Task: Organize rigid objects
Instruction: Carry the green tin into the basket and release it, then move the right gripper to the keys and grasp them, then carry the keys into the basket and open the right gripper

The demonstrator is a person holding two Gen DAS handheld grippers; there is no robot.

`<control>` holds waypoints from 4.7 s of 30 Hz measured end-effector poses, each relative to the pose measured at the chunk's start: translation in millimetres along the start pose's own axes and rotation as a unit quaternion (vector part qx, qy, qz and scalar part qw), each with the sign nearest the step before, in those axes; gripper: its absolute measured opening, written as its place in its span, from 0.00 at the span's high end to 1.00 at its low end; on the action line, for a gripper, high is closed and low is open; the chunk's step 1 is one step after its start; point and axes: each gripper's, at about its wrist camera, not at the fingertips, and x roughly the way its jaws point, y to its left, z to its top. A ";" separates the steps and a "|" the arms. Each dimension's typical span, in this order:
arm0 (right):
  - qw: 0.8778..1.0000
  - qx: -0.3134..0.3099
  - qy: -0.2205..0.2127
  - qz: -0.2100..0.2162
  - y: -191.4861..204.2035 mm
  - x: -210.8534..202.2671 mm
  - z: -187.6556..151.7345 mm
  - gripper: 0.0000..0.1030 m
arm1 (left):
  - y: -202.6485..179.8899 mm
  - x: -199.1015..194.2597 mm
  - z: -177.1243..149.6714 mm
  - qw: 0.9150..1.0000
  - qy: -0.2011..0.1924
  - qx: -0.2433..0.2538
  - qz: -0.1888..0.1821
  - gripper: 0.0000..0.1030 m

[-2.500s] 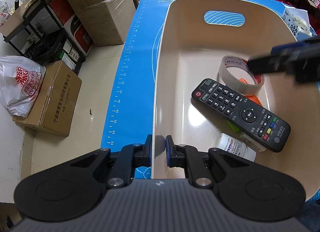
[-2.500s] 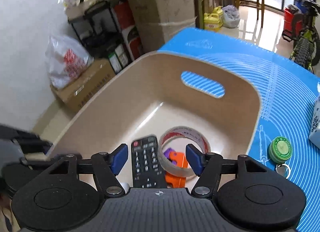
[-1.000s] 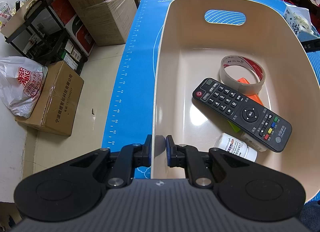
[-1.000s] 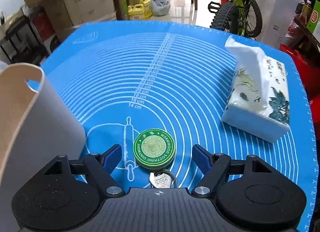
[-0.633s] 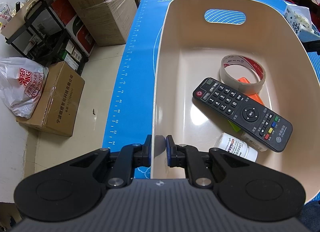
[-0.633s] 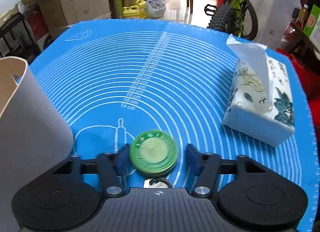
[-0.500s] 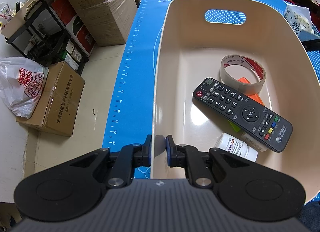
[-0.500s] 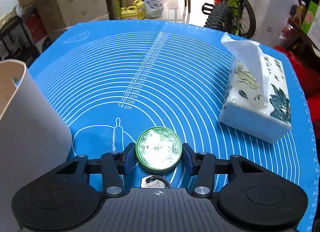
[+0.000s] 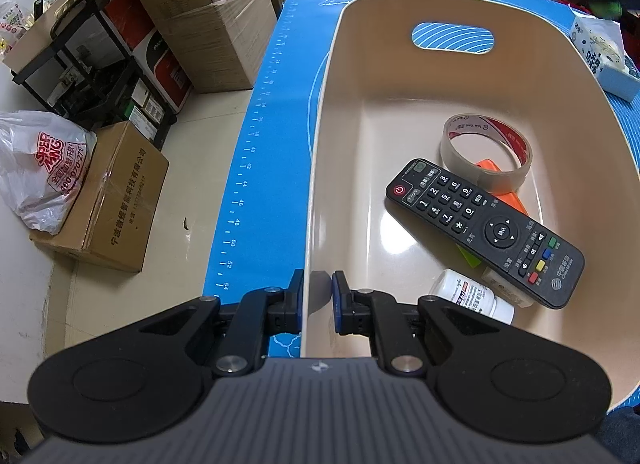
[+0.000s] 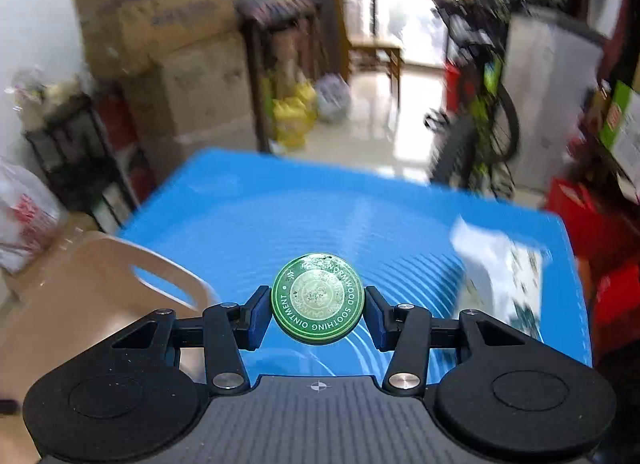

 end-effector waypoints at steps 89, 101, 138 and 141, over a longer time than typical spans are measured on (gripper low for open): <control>0.983 0.071 0.167 -0.022 -75.0 60.3 -64.4 0.21 | -1.3 1.6 -0.4 1.000 0.001 0.001 0.010 0.84; 0.984 0.045 0.173 -0.026 -49.0 84.0 -81.6 0.32 | -2.0 2.0 -0.1 1.000 0.002 0.002 0.012 0.84; 0.996 0.041 0.075 0.012 -56.3 22.0 -53.4 0.87 | -2.6 2.4 0.5 1.000 0.002 0.001 0.011 0.84; 0.997 0.043 0.056 0.015 -55.6 8.8 -41.2 0.87 | -2.7 2.4 0.5 1.000 0.002 0.001 0.011 0.84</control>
